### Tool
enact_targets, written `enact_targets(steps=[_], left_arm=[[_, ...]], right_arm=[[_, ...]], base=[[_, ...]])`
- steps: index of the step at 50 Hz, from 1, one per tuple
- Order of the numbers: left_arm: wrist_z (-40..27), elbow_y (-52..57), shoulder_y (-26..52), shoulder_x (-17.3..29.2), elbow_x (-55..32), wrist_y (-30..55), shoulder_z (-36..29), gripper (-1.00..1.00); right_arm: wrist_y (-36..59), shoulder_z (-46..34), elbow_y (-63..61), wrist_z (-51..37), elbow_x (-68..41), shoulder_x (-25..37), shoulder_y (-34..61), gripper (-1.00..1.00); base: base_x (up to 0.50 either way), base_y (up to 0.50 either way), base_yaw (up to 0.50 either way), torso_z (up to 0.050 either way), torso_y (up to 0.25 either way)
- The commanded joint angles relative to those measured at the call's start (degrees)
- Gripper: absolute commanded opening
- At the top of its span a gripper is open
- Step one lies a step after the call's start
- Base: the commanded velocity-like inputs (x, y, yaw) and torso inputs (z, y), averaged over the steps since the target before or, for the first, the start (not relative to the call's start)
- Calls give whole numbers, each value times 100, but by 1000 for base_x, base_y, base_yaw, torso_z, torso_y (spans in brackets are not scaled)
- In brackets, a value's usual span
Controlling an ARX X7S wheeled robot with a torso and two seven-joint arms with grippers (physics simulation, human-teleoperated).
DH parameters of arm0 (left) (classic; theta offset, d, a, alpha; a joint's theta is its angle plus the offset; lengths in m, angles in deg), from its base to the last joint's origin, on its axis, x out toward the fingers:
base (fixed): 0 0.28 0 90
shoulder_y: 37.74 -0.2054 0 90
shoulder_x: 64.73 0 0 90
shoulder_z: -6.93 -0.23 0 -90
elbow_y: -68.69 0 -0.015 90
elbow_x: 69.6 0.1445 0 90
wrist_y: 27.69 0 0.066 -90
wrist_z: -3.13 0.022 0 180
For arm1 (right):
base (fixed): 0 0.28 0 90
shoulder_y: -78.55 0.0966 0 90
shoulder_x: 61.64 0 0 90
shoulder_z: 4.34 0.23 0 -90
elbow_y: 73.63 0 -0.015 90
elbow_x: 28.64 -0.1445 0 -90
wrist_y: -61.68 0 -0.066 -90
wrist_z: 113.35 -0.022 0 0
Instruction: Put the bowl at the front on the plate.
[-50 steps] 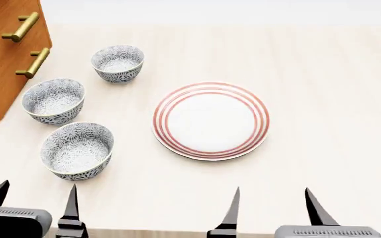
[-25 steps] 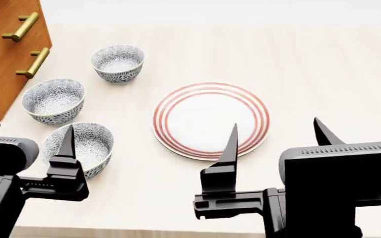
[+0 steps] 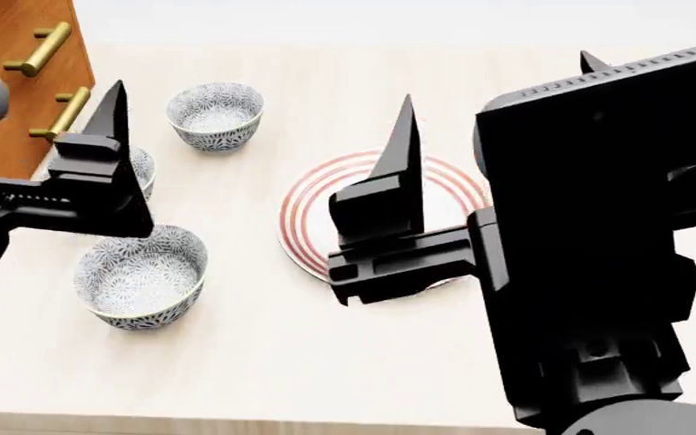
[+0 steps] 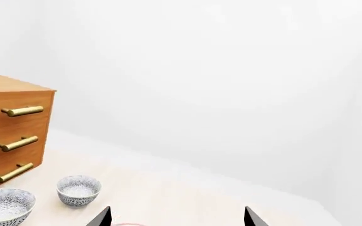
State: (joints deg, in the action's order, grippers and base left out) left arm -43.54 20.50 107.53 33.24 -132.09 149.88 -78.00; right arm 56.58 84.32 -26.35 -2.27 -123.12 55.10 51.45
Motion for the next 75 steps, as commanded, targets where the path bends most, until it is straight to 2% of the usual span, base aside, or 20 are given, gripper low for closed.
enact_targets(steps=[1,17,33,75], left_arm=[[-1758,-655,1068,236,-2160,36,167,100],[-2395,-903,1373,447,-2970,-324,24,100],[-2380,-945,1278,596,-3030,-582,-79,100],[-2092,-817,1064,873,-2805,-1001,-339,100]], right_arm=[[-140,-650,602,-973,-1209,384,1249,100],[-416,-1061,838,-1235,-1689,721,1971,100],[-691,-988,600,-1267,-1800,1083,1774,100],[-997,-1333,467,-1105,-1825,1301,1852,100]], base=[[0,0,0,0,0],[0,0,0,0,0],[0,0,0,0,0],[89,0,0,0,0]])
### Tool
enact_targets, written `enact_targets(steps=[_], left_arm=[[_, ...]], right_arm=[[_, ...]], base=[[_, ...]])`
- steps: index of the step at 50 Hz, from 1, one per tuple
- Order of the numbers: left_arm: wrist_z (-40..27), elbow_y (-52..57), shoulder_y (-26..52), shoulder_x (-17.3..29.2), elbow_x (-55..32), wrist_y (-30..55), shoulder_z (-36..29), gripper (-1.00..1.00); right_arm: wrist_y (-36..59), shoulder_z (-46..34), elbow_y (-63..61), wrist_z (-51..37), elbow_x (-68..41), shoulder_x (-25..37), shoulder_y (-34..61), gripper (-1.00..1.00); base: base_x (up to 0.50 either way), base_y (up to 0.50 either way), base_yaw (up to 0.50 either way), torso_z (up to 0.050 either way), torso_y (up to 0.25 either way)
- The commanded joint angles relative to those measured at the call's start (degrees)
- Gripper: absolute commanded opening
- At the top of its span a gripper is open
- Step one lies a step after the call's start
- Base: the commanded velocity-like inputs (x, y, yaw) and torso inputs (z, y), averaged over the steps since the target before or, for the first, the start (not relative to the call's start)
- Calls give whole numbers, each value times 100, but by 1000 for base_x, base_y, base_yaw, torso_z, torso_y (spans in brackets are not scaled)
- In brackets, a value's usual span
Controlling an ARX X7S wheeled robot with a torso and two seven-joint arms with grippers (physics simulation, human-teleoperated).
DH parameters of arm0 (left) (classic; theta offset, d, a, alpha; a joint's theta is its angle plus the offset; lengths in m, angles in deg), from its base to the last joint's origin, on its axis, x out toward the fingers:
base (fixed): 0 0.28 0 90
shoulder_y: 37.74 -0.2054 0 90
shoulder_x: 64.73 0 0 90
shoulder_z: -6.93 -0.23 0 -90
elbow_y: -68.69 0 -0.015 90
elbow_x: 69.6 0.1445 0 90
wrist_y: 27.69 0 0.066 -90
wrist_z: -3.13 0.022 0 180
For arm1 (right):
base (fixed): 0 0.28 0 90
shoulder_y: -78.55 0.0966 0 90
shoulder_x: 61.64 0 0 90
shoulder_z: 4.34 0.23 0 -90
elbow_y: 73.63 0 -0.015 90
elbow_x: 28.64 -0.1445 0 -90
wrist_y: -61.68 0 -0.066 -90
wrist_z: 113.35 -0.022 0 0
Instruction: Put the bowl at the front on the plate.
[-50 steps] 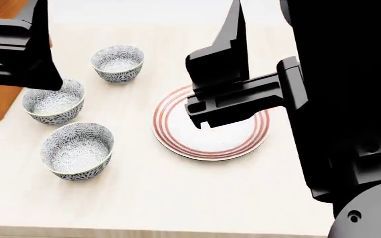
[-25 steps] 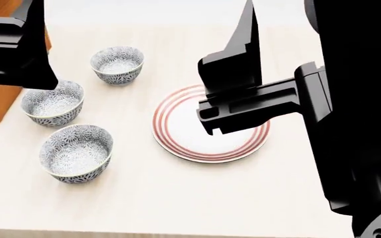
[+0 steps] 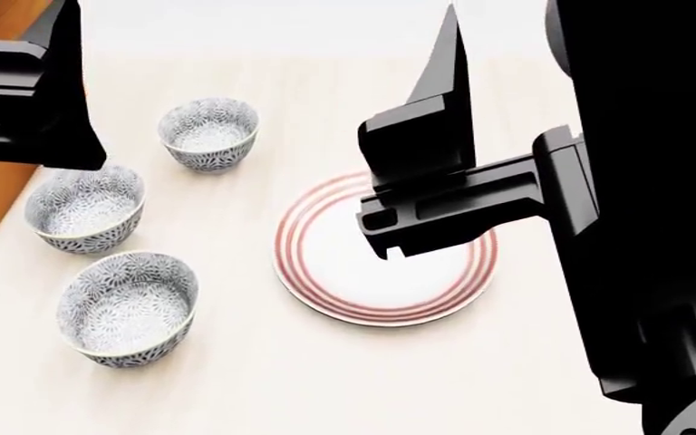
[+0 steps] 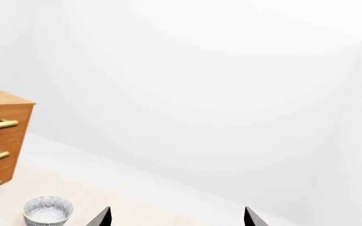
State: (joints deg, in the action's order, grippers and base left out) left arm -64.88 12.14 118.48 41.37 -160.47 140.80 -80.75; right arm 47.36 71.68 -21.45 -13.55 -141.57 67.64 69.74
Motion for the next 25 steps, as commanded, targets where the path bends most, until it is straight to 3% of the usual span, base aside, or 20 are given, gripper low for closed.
enact_targets(steps=[1,25], left_arm=[[36,16,-24,64,28,-99,-73,100],[27,18,-34,171,13,-270,-216,100]], right_arm=[[-83,-75,-23,27,18,53,20,100],[-183,-200,-21,129,103,142,109,100]], base=[[125,0,0,0,0],[125,0,0,0,0]])
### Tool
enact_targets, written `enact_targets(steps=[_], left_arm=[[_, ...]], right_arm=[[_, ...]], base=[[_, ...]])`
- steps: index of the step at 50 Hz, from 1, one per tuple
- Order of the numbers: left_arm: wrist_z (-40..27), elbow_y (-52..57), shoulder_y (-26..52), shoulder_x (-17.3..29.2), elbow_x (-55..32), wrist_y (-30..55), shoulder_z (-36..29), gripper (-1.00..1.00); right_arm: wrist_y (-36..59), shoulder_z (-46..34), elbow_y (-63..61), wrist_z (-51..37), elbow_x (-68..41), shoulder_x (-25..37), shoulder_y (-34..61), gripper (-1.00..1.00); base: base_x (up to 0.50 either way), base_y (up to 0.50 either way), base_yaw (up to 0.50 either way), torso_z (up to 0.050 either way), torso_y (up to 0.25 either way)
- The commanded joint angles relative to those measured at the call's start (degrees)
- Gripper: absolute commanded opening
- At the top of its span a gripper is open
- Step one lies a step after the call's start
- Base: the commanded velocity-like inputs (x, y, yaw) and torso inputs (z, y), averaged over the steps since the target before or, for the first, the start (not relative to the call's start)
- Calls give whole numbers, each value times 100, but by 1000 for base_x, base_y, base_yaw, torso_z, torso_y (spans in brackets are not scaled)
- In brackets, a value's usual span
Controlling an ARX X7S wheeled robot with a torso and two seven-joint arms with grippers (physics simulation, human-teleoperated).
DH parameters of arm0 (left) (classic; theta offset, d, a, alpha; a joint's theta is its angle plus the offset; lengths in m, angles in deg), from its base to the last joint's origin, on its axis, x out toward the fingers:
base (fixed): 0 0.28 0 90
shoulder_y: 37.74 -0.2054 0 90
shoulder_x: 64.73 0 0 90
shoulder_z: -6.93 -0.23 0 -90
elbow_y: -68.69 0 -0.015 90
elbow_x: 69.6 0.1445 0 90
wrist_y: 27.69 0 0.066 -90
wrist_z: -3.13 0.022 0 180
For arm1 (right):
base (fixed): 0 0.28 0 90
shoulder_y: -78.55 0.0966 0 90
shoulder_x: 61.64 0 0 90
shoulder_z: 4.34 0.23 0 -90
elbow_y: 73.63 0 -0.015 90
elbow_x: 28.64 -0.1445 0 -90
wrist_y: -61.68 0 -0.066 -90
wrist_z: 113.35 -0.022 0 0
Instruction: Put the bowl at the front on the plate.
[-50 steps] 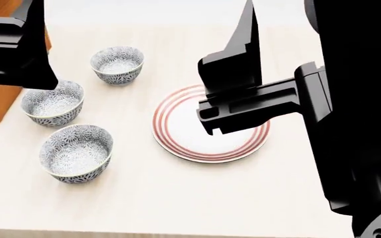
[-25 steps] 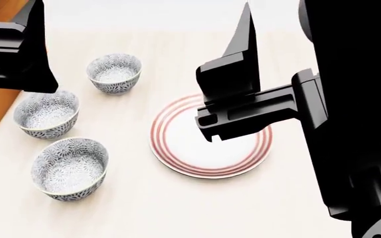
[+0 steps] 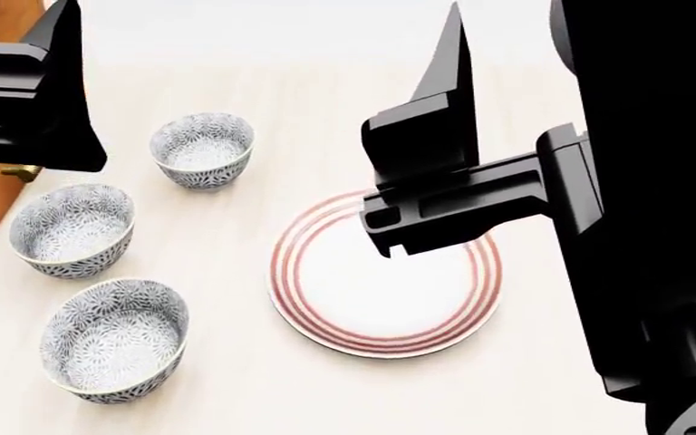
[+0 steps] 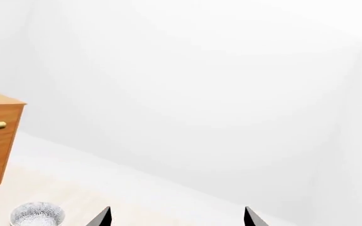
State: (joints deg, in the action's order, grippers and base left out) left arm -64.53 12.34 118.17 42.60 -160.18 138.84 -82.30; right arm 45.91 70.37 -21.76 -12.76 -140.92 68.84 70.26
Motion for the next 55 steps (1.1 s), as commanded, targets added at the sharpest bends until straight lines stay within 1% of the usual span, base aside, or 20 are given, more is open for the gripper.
enact_targets(steps=[1,19,55], left_arm=[[0,4,-12,52,-10,-82,-64,100],[43,-5,-14,128,50,-200,-140,100],[117,-1,-70,259,111,-409,-307,100]], right_arm=[[-40,-79,12,49,40,28,60,100],[-146,-202,7,37,16,87,175,100],[-312,-257,-59,211,171,208,115,100]], base=[[121,0,0,0,0],[123,0,0,0,0],[125,0,0,0,0]])
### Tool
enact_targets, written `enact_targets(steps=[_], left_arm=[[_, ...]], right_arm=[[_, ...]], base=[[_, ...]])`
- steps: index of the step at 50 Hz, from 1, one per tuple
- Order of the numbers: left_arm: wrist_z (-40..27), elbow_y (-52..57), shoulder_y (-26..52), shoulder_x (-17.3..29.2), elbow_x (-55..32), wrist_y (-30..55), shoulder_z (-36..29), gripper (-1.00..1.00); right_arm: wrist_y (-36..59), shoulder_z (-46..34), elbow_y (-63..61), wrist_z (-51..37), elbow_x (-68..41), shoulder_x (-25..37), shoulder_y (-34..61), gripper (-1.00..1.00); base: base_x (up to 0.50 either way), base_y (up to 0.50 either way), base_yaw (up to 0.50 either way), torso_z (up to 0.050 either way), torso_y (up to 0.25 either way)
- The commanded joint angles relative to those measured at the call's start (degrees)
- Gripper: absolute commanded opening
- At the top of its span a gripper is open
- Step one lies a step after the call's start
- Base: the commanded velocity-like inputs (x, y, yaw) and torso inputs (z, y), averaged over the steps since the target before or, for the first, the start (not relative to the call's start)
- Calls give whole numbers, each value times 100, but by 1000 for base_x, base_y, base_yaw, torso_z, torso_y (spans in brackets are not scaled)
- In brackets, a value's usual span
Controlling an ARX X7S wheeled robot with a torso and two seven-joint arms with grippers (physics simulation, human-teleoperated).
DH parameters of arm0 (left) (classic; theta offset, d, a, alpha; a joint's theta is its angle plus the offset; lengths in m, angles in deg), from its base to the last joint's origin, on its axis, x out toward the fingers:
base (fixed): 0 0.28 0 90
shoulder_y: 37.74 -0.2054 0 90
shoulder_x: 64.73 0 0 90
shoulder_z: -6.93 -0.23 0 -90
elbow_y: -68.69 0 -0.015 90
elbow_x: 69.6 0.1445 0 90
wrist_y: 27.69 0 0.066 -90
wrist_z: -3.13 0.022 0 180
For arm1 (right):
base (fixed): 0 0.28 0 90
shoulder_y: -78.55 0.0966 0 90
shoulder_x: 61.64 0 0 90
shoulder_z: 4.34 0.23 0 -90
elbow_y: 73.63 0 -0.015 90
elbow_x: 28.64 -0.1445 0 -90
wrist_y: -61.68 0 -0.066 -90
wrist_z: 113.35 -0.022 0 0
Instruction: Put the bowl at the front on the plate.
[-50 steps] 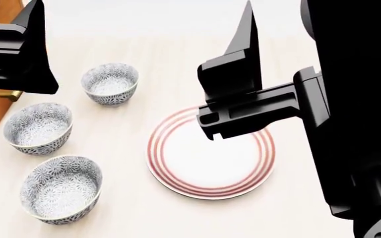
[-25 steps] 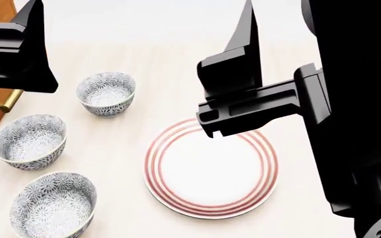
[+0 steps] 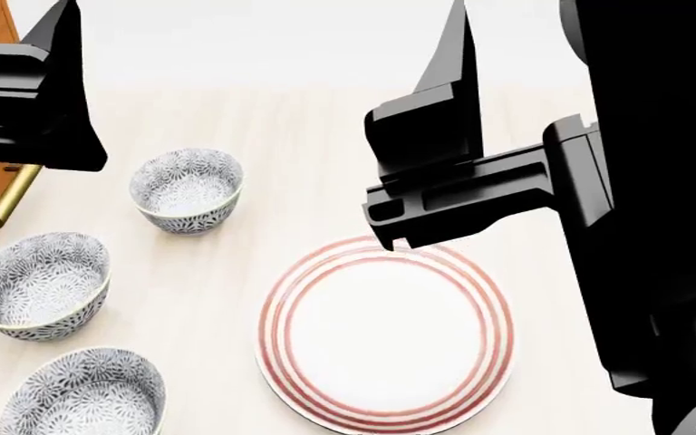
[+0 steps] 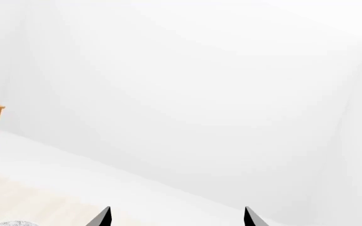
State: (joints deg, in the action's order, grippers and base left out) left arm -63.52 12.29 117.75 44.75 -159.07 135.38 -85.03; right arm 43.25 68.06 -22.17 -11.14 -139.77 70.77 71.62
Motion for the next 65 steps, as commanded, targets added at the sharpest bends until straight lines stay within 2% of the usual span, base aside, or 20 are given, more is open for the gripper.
enact_targets(steps=[1,46,51,52,62,65], left_arm=[[32,0,-31,47,18,-69,-41,100],[116,-3,-135,200,139,-282,-235,100],[-109,-80,-163,205,-203,-288,-247,100],[-370,-242,-235,207,-708,-322,-290,100],[-903,-425,-470,229,-1247,-388,-542,100],[-833,-363,-639,244,-1184,-372,-568,100]], right_arm=[[-47,-30,-18,56,65,18,-25,100],[-181,-113,-172,263,244,86,-14,100],[-184,-118,-190,308,269,104,-36,100],[-183,-117,-193,315,258,118,-27,100],[-222,-91,-231,357,262,205,-56,100],[-229,-93,-235,370,273,221,-70,100]], base=[[121,0,0,0,0],[111,0,0,0,0],[0,0,0,0,0],[0,0,0,0,0],[0,0,0,0,0],[0,0,0,0,0]])
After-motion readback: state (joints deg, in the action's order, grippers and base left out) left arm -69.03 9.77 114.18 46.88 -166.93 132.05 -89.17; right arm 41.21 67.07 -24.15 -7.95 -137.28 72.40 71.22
